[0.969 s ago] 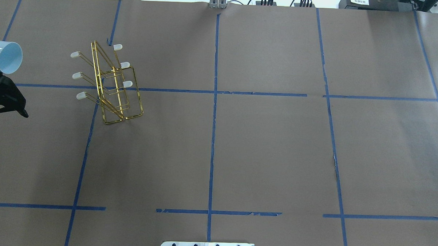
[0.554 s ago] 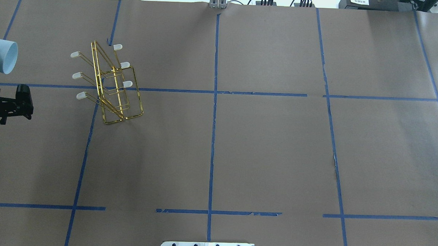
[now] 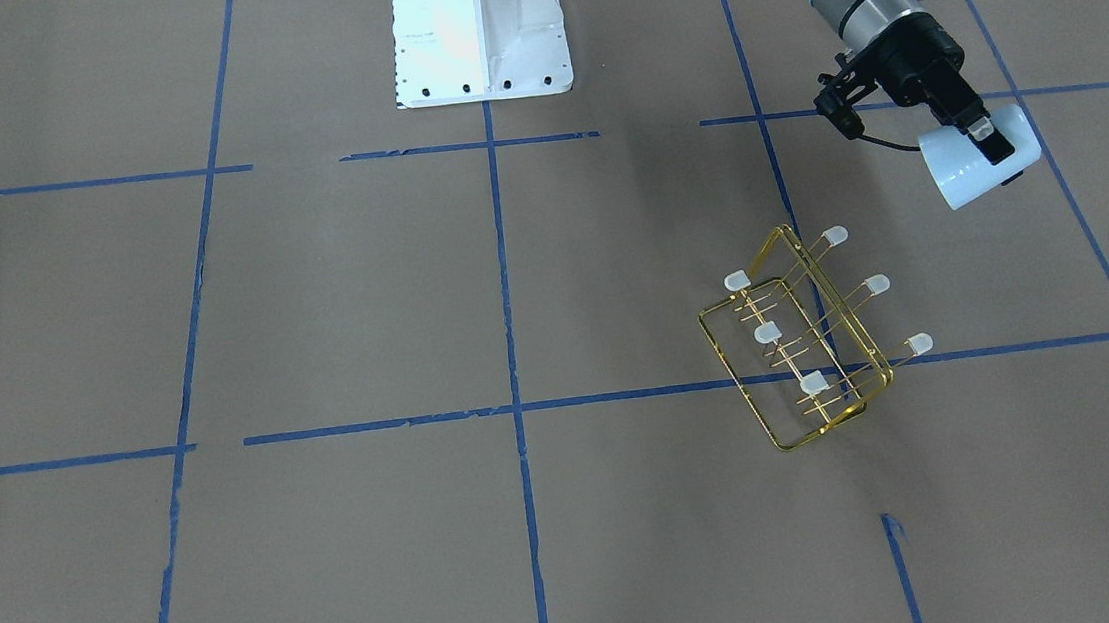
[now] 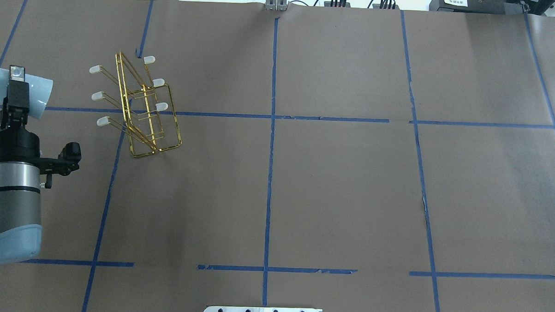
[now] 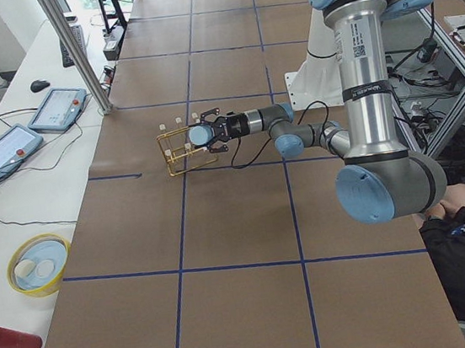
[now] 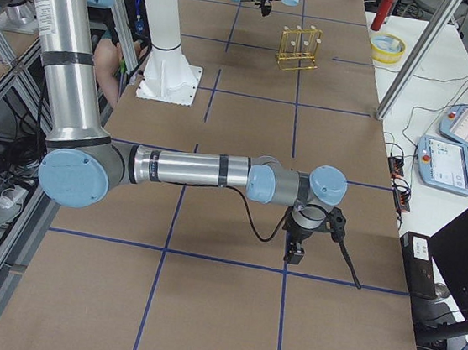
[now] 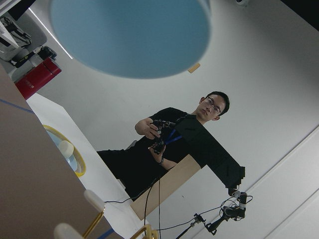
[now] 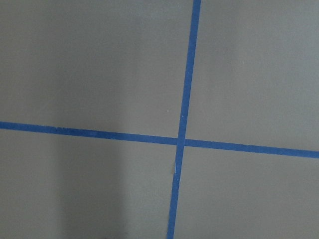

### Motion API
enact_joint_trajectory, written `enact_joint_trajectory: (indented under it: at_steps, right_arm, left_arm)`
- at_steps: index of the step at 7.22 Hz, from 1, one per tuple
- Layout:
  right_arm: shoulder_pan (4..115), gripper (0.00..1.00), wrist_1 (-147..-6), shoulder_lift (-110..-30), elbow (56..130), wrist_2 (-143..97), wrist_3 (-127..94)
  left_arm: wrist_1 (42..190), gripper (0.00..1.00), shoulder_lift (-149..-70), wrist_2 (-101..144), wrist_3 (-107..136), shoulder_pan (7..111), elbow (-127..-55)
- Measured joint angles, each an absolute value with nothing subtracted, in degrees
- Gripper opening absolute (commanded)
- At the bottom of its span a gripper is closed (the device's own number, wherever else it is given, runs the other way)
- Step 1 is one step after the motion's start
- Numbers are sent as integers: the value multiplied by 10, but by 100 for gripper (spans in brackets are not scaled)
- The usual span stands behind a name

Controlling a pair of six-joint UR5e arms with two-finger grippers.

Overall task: Hang cup on cup holder
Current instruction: 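Rotate the cup sideways and carry it toward the gold rack, then slide the cup's opening onto a white-tipped peg of the rack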

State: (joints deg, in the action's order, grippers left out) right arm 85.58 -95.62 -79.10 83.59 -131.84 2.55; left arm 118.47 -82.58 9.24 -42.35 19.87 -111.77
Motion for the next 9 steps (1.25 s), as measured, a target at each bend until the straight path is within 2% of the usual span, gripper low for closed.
enact_joint_trajectory:
  at_steps: [4,9]
  right_arm:
    - [856,100,-956,-791,836,-1318,25]
    - [856,100,-956,-791,836,-1318,25]
  left_arm:
    - [1153,0,-879,61,-425,175,-1052]
    - [1151,0,-913,50,-426,164,-1012]
